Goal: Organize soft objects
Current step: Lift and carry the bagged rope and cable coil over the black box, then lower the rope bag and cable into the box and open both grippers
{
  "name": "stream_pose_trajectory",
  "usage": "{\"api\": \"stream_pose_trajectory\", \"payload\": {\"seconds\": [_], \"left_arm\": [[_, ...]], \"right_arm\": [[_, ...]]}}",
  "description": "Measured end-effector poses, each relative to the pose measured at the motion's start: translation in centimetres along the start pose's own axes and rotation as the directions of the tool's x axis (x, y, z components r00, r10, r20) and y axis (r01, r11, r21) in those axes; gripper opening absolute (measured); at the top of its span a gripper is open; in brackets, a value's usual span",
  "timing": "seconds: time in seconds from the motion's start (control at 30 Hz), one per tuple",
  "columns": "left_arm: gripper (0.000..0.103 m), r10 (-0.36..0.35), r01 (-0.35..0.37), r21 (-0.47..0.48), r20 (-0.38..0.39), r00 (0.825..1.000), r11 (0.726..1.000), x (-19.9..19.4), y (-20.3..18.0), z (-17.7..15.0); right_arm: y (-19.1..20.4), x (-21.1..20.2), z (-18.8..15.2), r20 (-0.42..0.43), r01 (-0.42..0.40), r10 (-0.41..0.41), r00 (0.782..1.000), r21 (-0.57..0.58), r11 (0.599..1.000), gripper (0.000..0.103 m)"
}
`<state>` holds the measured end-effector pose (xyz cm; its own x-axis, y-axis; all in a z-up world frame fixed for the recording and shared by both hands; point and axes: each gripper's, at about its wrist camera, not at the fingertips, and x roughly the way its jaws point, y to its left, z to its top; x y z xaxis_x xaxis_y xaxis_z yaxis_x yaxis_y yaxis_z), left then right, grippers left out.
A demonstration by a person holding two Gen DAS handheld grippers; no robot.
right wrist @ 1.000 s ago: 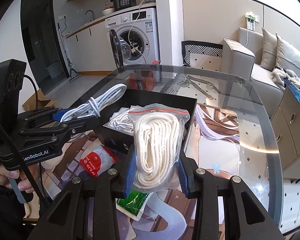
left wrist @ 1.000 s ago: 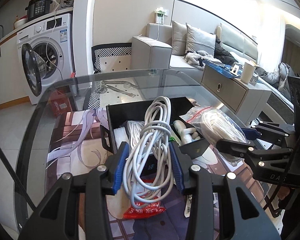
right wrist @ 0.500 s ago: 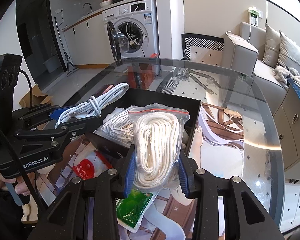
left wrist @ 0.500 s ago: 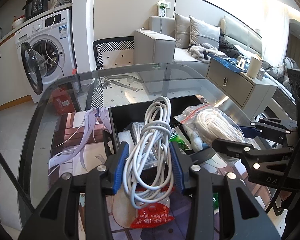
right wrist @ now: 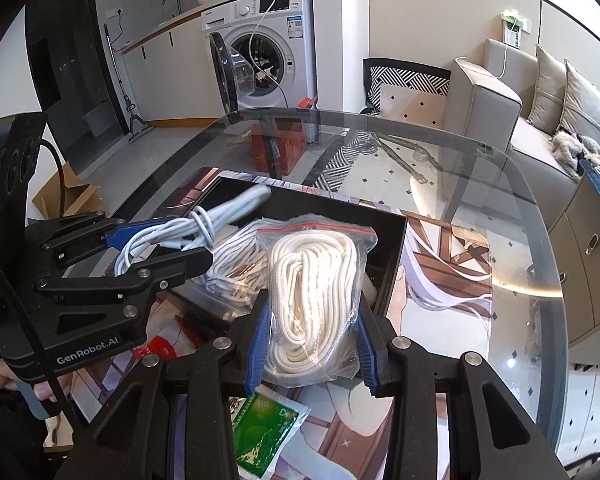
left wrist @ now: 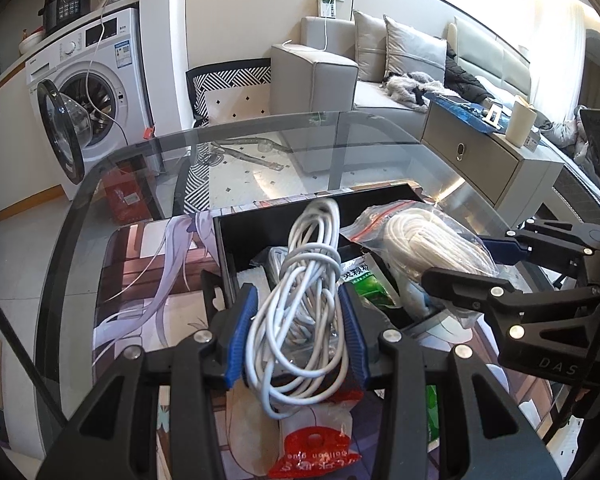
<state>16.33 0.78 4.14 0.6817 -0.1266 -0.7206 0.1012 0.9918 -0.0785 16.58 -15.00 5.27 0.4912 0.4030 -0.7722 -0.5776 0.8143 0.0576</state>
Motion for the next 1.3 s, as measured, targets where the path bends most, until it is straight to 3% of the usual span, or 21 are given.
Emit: {"api": "stream_pose_trajectory", "payload": {"seconds": [0.43, 0.53, 0.7, 0.83, 0.93, 1.13, 1.23, 1.3], "left_arm": [[0.04, -0.021, 0.021, -0.019, 0.011, 1.0, 1.0, 1.1, 0.1, 0.4], [0.032, -0.032, 0.033, -0.024, 0.017, 0.999, 0.999, 1.3, 0.2, 0.7], [0.032, -0.032, 0.032, -0.011, 0.0, 0.999, 0.999, 2.1, -0.1, 0.6], [0.034, -0.028, 0.028, -0.021, 0.0, 1.0, 0.999, 1.8, 0.0, 0.3], [0.045, -0.024, 0.025, -0.046, 0.007, 1.0, 0.999, 1.2, 0.6, 0.1], [0.066, -0.078, 0.08, -0.034, 0.062, 0.995, 0.996, -0.9, 0.9, -1.0], [0.098, -0.028, 0.031, -0.03, 0.091, 0.995, 0.999, -1.8, 0.8, -1.6], [0.101, -0.036, 0.041, -0.038, 0.126, 0.991, 0.998, -2.6, 1.2, -2.2]], "right_arm": [[-0.1, 1.5, 0.5, -0.01, 0.032, -0.032, 0.999, -0.023, 0.999, 0.037], [0.0, 2.0, 0.6, -0.019, 0.04, -0.04, 0.999, -0.027, 0.999, 0.037], [0.2, 2.9, 0.7, -0.027, 0.038, -0.039, 0.999, -0.037, 0.999, 0.037], [0.4, 2.9, 0.7, 0.012, 0.032, -0.031, 0.999, -0.054, 0.998, 0.052], [0.4, 2.0, 0.6, 0.066, 0.042, -0.037, 0.997, -0.063, 0.997, 0.07], [-0.6, -0.2, -0.6, 0.126, 0.061, -0.056, 0.99, -0.03, 0.998, 0.091], [-1.4, -1.1, -1.5, 0.143, 0.055, -0.056, 0.988, 0.011, 0.998, 0.102], [-1.8, -1.6, -2.1, 0.15, 0.053, -0.058, 0.987, 0.032, 0.998, 0.102]]}}
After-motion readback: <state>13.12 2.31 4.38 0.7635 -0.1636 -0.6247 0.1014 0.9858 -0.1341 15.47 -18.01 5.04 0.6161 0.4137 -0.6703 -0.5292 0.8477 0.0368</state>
